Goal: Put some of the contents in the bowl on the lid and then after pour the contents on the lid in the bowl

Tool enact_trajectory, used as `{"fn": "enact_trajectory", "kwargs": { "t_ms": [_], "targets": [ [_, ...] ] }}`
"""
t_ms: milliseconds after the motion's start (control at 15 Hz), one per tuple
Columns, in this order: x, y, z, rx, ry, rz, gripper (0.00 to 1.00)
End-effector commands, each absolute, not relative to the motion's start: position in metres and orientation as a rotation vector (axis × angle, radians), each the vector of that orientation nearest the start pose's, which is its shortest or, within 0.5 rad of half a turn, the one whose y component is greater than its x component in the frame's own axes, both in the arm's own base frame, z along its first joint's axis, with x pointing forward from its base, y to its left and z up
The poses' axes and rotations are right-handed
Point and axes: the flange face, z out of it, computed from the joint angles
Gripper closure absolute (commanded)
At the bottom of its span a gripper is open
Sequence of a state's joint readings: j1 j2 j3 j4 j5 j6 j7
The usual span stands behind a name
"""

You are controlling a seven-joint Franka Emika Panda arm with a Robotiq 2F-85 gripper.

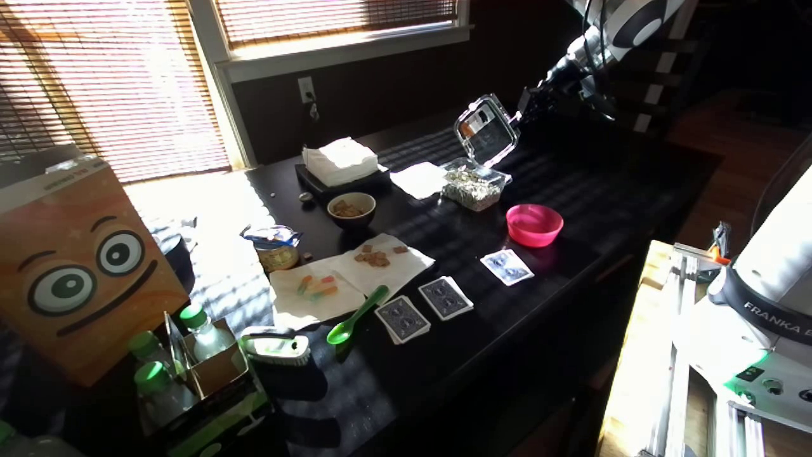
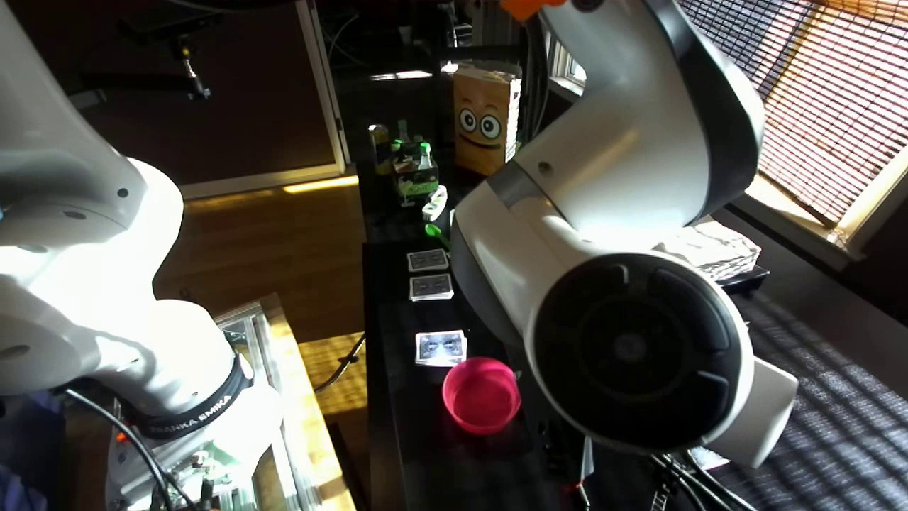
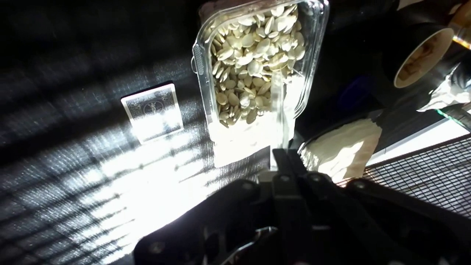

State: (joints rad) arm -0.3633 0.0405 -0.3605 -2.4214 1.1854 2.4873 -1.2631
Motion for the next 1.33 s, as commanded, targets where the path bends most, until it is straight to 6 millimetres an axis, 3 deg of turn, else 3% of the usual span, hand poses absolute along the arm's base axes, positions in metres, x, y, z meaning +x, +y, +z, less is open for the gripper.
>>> {"fn": "enact_trajectory", "kwargs": {
  "t_ms": [0, 1267],
  "targets": [
    [0.357, -0.316, 0.303, -2.647, 0.525, -0.87, 1.0],
    [0.343, -0.274, 0.327, -2.874, 0.236, -1.153, 1.0]
  ]
}}
